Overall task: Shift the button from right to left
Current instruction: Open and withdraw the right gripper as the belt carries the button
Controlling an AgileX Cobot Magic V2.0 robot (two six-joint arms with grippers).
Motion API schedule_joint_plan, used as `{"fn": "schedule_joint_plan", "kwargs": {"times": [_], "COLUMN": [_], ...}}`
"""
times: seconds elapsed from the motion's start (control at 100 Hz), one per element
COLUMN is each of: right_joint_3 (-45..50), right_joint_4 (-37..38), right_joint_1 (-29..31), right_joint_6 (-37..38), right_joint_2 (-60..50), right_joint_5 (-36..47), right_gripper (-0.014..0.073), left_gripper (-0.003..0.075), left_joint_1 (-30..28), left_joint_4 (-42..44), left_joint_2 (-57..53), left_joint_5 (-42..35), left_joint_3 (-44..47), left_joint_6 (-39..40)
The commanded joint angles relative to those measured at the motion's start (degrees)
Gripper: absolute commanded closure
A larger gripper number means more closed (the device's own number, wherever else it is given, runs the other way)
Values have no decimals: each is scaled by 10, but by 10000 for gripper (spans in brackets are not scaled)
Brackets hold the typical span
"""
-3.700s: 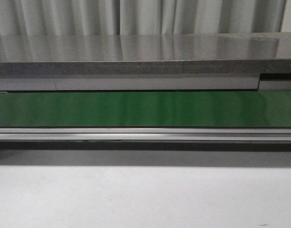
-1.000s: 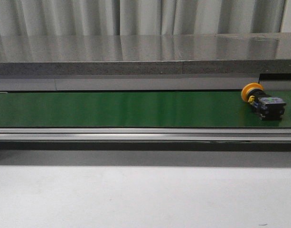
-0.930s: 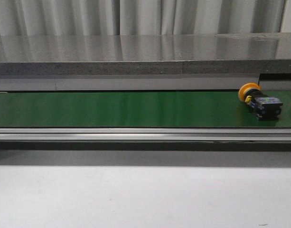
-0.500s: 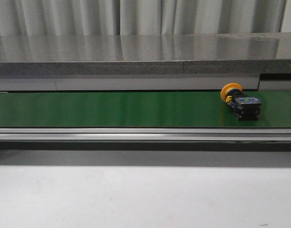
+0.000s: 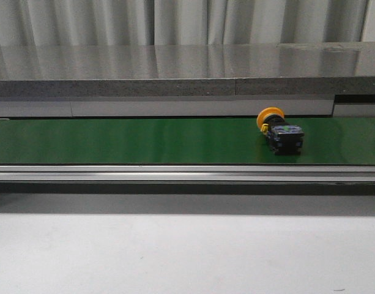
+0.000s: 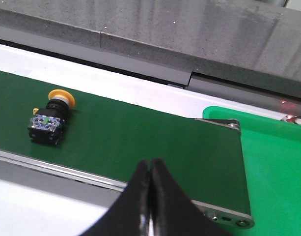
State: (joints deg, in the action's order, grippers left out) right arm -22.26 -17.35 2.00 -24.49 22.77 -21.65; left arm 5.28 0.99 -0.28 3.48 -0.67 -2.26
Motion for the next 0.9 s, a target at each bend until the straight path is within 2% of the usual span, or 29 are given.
{"fn": "schedule_joint_plan", "kwargs": {"times": [0.0, 0.12, 0.55, 0.7, 0.89], "right_joint_3": [-15, -15, -15, -15, -15], "right_joint_4": [-6, -6, -6, -6, -6], "right_joint_1": [-1, -1, -1, -1, -1], "right_joint_6": [-4, -4, -4, -4, -4], "right_joint_2": [1, 1, 1, 1, 1], "right_joint_5": [45, 45, 45, 45, 45], "right_gripper": [662, 662, 662, 662, 662], "left_gripper": [715, 715, 715, 715, 715], "left_joint_1": [-1, -1, -1, -1, -1], "left_joint_4": [-4, -4, -5, -16, -33], "left_joint_2": [6, 48, 322, 405, 476], "left_joint_5": [-27, 14, 267, 295, 285], "left_joint_3": [-38, -92, -361, -422, -441], "left_joint_6": [7, 7, 7, 7, 7]}}
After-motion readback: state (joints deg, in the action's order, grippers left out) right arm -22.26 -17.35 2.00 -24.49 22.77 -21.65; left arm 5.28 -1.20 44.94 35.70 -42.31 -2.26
